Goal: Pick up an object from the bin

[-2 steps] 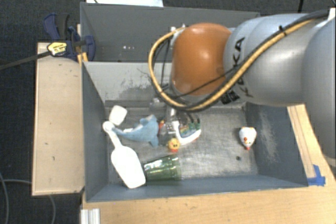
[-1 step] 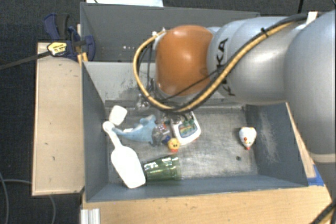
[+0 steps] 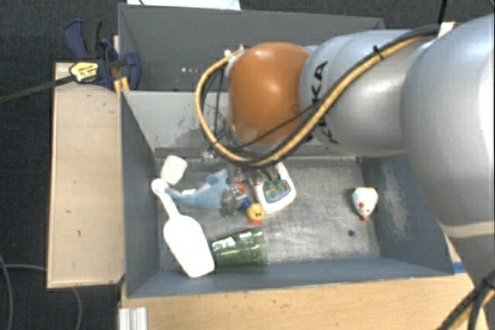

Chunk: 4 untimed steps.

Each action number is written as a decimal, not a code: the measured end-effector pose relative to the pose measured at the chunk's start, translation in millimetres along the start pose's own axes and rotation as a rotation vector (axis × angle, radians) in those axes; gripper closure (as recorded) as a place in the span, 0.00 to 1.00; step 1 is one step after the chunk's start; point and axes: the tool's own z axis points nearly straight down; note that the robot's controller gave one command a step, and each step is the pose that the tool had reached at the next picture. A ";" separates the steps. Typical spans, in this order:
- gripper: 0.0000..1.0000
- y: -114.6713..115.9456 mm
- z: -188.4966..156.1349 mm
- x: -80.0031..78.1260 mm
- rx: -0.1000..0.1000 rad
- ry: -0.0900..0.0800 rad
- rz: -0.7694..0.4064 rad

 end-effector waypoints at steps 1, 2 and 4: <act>0.00 -0.7 56.7 -6.2 0.000 -0.001 -0.043; 1.00 -3.7 52.9 -2.5 -0.001 -0.008 0.064; 1.00 -3.6 50.6 -1.4 -0.001 -0.005 0.065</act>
Offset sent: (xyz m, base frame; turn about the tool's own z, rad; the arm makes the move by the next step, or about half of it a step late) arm 0.0008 -0.0040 -0.0563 0.0619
